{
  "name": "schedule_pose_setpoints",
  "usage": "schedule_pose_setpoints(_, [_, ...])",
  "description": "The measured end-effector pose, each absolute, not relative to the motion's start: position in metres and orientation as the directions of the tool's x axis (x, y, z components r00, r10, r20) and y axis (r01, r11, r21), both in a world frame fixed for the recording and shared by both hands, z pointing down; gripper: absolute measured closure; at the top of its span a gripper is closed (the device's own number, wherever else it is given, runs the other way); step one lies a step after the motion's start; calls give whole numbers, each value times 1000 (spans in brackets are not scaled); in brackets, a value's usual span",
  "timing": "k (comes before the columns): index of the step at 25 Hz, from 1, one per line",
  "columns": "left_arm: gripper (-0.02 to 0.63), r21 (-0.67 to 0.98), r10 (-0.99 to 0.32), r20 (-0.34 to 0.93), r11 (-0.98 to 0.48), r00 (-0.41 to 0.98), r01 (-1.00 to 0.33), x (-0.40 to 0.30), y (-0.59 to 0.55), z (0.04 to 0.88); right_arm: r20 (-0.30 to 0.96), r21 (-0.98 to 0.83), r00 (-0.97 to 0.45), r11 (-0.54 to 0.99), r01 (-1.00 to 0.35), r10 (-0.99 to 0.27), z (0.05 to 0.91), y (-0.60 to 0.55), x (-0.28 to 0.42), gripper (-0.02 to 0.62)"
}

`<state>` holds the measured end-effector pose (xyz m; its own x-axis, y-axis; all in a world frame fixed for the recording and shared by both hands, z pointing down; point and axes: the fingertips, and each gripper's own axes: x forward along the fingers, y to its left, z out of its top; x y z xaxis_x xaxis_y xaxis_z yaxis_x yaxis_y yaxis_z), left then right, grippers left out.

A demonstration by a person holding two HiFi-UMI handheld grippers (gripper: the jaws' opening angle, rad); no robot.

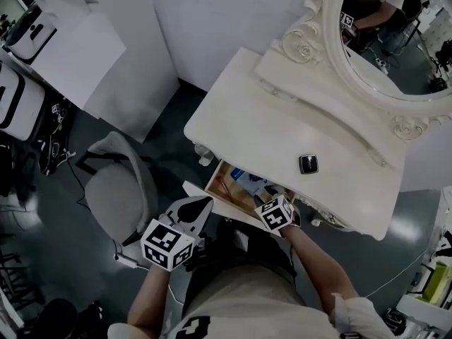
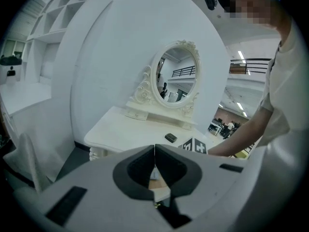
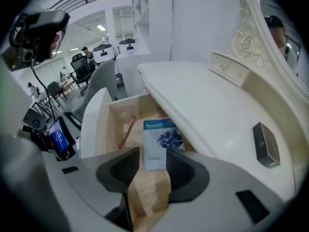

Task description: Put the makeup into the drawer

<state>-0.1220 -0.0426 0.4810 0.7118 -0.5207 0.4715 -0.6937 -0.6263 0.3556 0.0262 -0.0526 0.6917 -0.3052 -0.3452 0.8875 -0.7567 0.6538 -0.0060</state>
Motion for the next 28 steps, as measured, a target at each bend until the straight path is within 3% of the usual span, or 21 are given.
schedule_pose_setpoints(4, [548, 275, -522, 486, -670, 701, -690, -128, -44, 477, 839, -59, -354, 578, -814, -413, 663, -58, 16, 419])
schedule_pose_setpoints(8, [549, 272, -539, 482, -658, 691, -703, -136, -40, 474, 798, -124, -417, 559, -820, -435, 633, -54, 2, 531])
schedule_pose_setpoints(11, [549, 311, -575, 436, -626, 692, -715, -141, -40, 469, 767, -216, -485, 543, -812, -421, 619, -48, -8, 563])
schedule_pose_setpoints(15, [549, 390, -585, 366, -610, 723, -690, -139, -37, 464, 746, -267, -508, 505, -821, -431, 605, -41, -4, 565])
schedule_pose_setpoints(21, [549, 418, -500, 335, -681, 799, -602, -110, -23, 462, 708, -310, -522, 455, -835, -476, 581, -30, 7, 565])
schedule_pose_setpoints(28, [549, 415, -407, 322, -751, 855, -514, -67, -12, 455, 697, -252, -401, 320, -913, -595, 561, -48, 75, 563])
